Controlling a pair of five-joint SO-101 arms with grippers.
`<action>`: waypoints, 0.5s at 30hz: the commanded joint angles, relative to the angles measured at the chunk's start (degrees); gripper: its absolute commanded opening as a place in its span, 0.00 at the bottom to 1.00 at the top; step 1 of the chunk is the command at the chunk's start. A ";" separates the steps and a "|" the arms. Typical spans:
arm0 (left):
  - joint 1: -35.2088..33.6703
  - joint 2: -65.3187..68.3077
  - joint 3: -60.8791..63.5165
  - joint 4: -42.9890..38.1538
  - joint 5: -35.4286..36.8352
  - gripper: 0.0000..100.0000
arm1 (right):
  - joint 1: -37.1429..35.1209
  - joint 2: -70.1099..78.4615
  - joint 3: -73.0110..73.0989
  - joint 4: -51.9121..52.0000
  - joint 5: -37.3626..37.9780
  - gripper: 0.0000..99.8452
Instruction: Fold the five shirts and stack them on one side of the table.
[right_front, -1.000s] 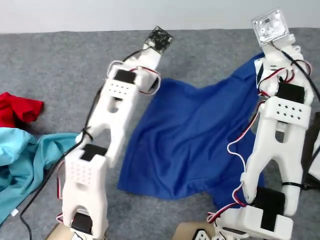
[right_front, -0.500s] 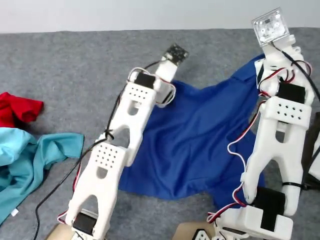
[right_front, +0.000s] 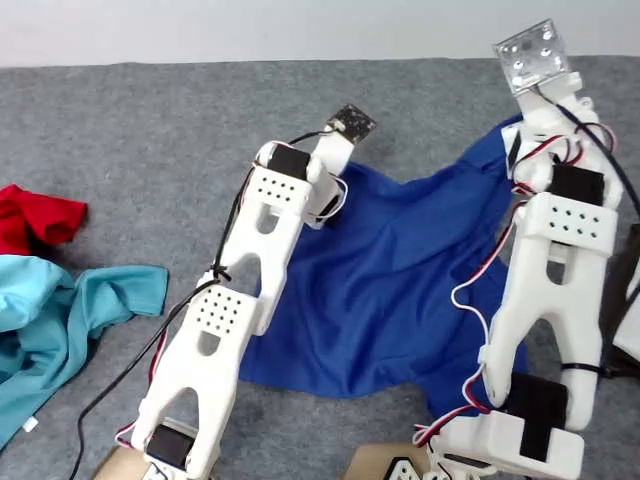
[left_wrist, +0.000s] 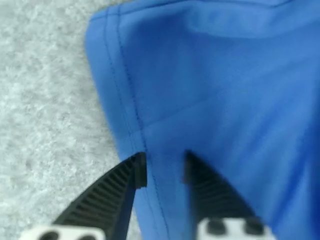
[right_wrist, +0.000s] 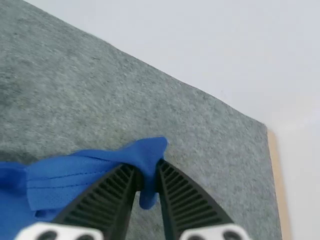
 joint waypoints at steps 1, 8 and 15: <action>0.53 -0.88 -2.15 0.62 -1.05 0.01 | -0.57 -0.75 -3.60 0.13 0.44 0.01; 0.09 -1.23 -2.33 0.79 -0.79 0.00 | -0.66 -2.77 -3.43 0.22 0.44 0.01; 0.53 -4.48 -7.52 8.97 -0.79 0.00 | -1.54 -7.52 -3.52 6.55 0.62 0.01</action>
